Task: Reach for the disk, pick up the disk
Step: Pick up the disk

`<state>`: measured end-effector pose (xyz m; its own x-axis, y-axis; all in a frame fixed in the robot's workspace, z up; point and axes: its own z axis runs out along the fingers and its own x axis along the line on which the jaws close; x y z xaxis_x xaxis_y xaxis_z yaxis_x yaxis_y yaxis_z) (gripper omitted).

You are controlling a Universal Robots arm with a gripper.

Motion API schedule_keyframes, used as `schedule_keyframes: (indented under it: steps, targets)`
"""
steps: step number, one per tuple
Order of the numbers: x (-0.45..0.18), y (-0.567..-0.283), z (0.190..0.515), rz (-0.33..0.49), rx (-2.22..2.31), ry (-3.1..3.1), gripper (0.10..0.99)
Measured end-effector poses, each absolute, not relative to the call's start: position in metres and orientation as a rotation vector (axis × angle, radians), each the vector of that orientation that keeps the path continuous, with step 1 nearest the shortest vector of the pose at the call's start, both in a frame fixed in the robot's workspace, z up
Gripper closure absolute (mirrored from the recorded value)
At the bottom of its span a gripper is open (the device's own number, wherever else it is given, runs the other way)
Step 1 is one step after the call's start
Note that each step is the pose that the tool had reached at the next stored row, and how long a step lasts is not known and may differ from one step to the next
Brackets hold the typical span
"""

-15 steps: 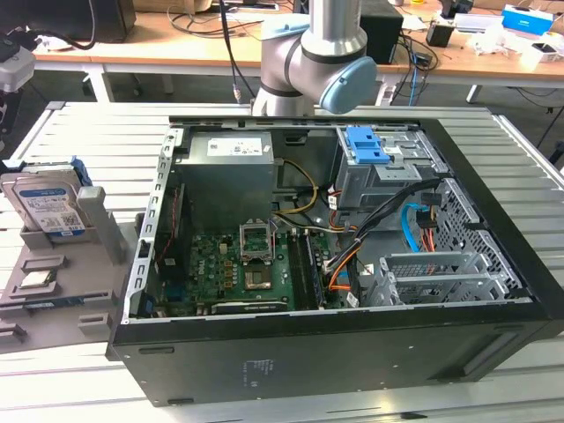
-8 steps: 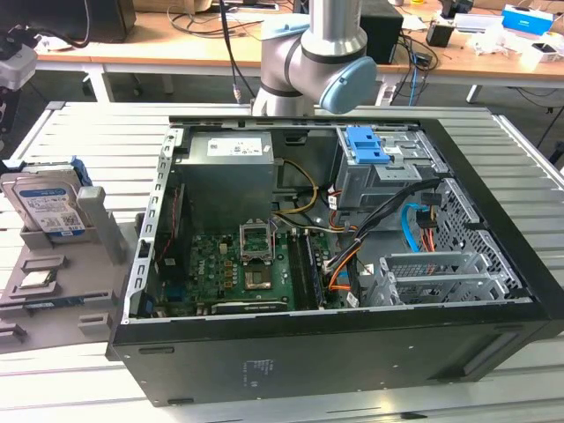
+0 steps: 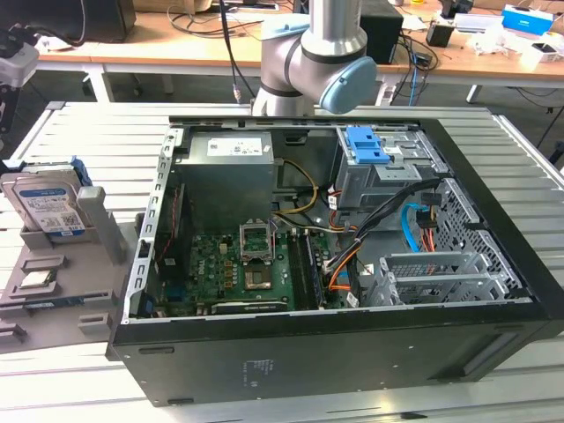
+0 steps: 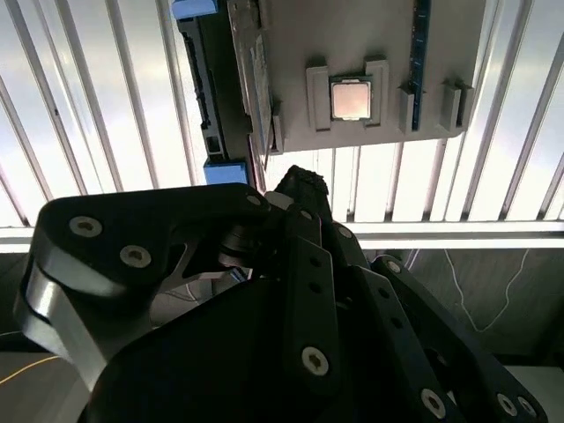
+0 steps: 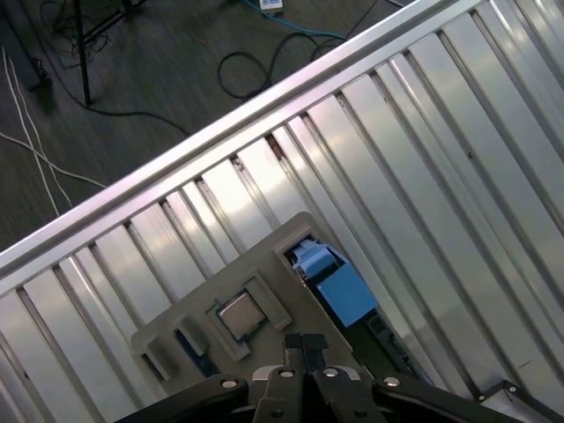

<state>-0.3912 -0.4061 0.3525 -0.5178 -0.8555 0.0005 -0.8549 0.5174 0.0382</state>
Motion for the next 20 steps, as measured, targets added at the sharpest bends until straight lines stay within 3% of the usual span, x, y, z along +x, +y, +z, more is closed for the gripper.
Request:
schedule_keyframes:
  steps: [20]
  targets:
    - [-0.3912, -0.4061, 0.3525, -0.049, 1.714, -2.607, 0.980]
